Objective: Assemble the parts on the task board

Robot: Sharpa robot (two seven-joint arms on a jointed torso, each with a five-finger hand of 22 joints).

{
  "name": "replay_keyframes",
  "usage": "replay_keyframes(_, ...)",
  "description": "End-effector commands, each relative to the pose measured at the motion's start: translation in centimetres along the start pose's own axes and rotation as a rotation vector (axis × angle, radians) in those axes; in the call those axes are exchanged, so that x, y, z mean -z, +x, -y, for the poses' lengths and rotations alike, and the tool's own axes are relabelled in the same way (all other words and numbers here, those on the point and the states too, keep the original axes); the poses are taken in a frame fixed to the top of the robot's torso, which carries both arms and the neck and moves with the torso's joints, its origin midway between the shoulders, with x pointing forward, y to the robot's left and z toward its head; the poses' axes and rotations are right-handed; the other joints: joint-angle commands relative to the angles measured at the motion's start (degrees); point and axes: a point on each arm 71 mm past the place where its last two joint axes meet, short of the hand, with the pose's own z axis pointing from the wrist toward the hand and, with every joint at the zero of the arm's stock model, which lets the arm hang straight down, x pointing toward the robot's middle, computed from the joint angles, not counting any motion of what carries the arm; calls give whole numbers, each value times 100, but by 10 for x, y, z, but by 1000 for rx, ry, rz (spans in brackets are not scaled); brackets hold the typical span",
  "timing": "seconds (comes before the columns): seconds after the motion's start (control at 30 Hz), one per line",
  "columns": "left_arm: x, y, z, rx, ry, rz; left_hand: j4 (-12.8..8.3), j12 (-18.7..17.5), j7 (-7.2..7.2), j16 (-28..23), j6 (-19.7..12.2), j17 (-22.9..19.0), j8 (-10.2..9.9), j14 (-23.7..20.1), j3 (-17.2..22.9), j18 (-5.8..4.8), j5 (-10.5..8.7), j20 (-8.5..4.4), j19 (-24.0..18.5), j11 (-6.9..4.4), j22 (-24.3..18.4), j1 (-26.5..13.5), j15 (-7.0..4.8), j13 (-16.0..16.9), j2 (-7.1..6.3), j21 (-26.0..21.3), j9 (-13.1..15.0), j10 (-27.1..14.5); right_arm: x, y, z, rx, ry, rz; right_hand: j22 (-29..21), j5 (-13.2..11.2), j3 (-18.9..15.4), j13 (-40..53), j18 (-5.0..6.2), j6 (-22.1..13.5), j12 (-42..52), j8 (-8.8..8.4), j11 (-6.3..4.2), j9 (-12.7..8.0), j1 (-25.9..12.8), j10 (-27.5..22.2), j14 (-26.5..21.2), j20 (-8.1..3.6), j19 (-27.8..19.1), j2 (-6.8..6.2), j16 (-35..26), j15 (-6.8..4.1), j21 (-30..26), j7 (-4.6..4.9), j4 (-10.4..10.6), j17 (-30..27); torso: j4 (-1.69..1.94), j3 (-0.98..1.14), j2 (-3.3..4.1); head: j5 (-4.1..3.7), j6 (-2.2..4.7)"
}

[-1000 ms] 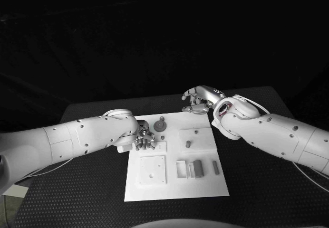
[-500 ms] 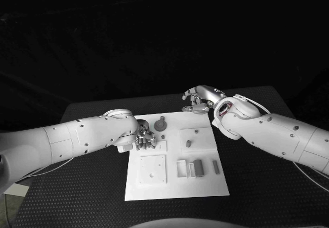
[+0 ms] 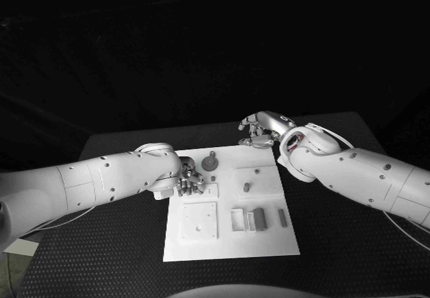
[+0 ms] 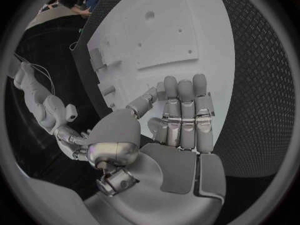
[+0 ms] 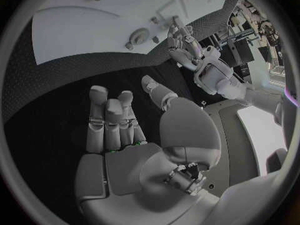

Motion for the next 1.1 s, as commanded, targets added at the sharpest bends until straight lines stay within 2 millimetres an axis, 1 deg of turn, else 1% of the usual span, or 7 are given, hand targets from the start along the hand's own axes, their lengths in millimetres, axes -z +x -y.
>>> replay_keyframes(0.03,-1,6,-2,-30,-18,-7,-2,37,-292,28,330,-9,14,-26,24,66,14,-11,35,-68,6,15,7,-6,44,-33,-2,-83,0,1,-1,1,-5,-10,93,34,-19,-7,231,21,22,3,-29,-6,-5,-29,29,-37,-7,65,-3,13,-34,75,1,5,-1,2,-1,3,-5)
replay_keyframes(1.1,1,18,-1,-89,-15,-50,-19,49,-286,57,326,-65,-21,-51,43,66,24,-11,26,-62,27,46,9,-27,4,-55,-2,-104,1,1,1,1,-3,-10,93,34,-23,-15,231,21,28,0,-29,-11,-21,-31,30,-36,-4,70,-4,13,-37,75,13,6,-2,-1,0,-9,-7)
